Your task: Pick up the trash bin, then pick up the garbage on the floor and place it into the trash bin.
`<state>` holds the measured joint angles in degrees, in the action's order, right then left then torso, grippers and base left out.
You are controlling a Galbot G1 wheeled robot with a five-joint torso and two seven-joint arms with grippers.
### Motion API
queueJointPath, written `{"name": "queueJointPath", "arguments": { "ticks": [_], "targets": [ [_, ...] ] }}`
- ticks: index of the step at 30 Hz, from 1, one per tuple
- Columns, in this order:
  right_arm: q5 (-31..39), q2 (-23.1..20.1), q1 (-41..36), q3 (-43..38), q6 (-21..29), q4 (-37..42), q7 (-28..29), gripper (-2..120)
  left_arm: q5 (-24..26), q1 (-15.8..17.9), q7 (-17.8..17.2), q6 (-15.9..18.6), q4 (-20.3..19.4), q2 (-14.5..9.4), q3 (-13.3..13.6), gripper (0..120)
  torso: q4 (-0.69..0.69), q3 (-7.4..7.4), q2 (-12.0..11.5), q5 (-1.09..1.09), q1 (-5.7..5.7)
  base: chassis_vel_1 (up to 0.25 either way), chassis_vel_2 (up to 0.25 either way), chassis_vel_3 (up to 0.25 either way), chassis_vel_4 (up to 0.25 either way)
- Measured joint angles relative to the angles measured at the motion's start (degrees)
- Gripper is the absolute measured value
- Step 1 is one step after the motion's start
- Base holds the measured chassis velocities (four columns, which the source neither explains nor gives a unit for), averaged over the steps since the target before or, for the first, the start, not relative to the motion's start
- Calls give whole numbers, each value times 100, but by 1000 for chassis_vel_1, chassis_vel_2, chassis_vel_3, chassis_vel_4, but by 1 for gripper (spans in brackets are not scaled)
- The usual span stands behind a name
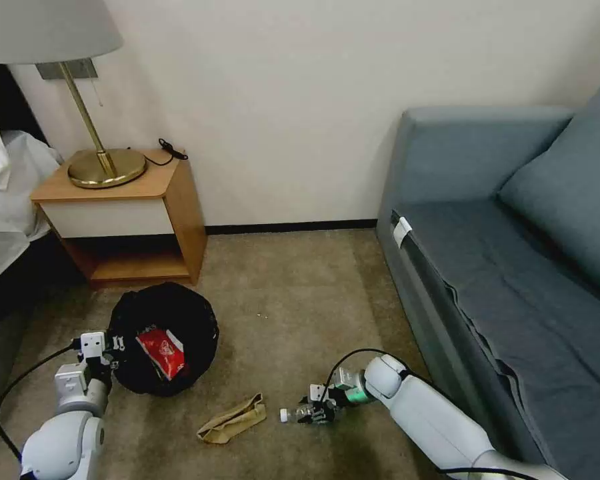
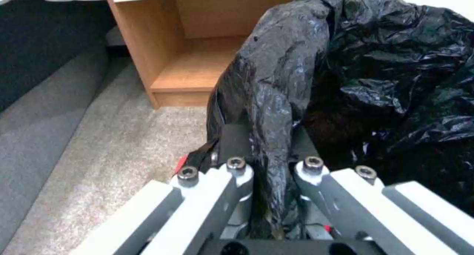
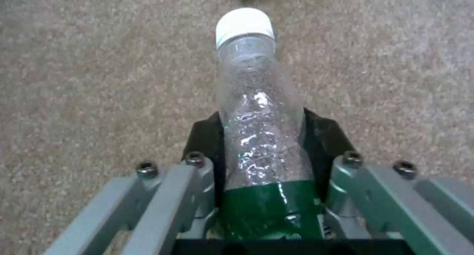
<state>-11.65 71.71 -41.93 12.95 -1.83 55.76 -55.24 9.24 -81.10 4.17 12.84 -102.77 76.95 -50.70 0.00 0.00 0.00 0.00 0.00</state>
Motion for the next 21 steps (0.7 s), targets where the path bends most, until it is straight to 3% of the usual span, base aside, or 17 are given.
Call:
{"name": "queueJointPath", "arguments": {
  "ticks": [5, 15, 21],
  "targets": [
    [134, 37, 22, -196, -19, 81, -37, 20, 7, -9, 0, -4, -3, -4, -7, 4, -1, 0, 0, 0, 0, 0, 0, 0, 0],
    [802, 187, 128, -927, -23, 793, -139, 20, 33, -93, 0, -10, -139, 15, -30, 4, -1, 0, 0, 0, 0, 0, 0, 0, 0],
    [1315, 245, 282, -818, -14, 1348, -136, 20, -4, -95, 2, -10, -154, 72, 3, 4, 0, 0, 0, -1, 0, 0, 0, 0, 0]
  ]
}}
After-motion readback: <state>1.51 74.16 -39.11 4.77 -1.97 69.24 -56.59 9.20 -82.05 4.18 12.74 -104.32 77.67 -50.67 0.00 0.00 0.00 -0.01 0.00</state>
